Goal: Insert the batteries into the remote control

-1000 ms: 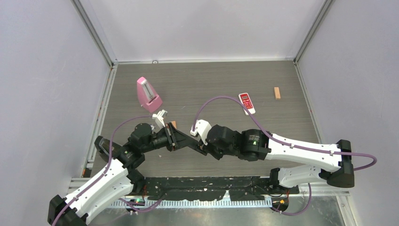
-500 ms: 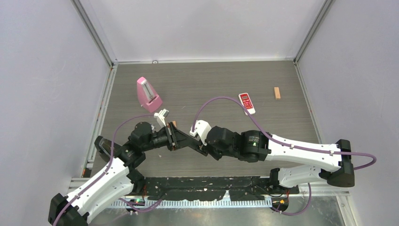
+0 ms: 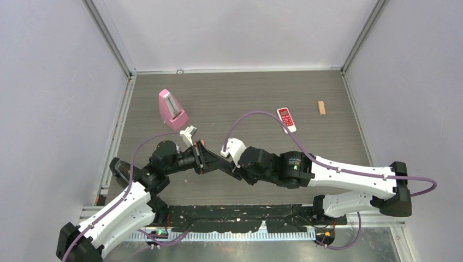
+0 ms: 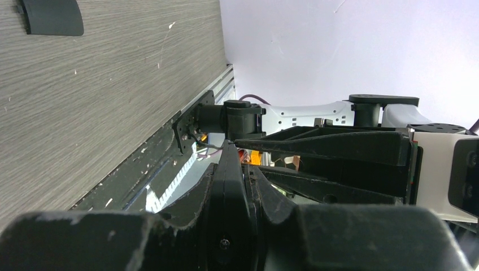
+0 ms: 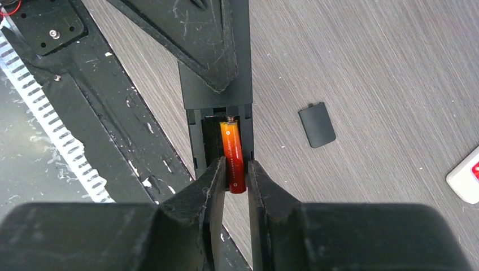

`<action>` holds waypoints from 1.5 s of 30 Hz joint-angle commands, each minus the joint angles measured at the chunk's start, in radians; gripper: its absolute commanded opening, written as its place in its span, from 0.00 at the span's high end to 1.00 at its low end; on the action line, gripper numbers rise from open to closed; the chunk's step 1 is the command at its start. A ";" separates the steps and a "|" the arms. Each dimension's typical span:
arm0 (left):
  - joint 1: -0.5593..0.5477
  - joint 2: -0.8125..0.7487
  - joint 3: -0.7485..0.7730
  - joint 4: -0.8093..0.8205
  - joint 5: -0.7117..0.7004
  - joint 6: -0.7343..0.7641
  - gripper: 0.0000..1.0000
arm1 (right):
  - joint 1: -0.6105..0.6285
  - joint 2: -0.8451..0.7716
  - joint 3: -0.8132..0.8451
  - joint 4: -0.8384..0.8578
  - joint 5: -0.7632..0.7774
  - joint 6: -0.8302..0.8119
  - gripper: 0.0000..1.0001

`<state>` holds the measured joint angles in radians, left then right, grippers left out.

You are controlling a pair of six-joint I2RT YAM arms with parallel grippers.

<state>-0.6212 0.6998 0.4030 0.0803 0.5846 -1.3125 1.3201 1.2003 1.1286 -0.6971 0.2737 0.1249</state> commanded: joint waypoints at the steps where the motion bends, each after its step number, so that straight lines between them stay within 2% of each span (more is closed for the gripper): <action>1: -0.010 -0.013 0.033 0.127 0.107 -0.060 1.00 | -0.009 0.007 0.004 0.009 0.090 0.030 0.75; 11: -0.009 -0.034 0.017 0.124 0.072 -0.087 1.00 | -0.009 -0.006 -0.004 -0.016 0.137 0.090 0.76; 16: -0.010 -0.035 0.017 0.113 0.064 -0.087 1.00 | -0.009 -0.010 -0.006 -0.025 0.149 0.099 0.82; 27: -0.009 -0.021 0.023 0.117 0.064 -0.084 1.00 | -0.009 -0.012 0.001 -0.059 0.171 0.096 0.84; 40: -0.010 -0.022 0.066 0.019 0.084 0.013 1.00 | -0.009 -0.045 -0.018 -0.084 0.169 0.001 0.83; 45: -0.010 -0.011 0.066 0.040 0.093 0.009 1.00 | -0.009 -0.060 -0.026 -0.077 0.158 -0.018 0.83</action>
<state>-0.6205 0.6983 0.4149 0.0769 0.5510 -1.3075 1.3270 1.1687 1.1187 -0.7116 0.3347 0.1535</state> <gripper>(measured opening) 0.199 0.193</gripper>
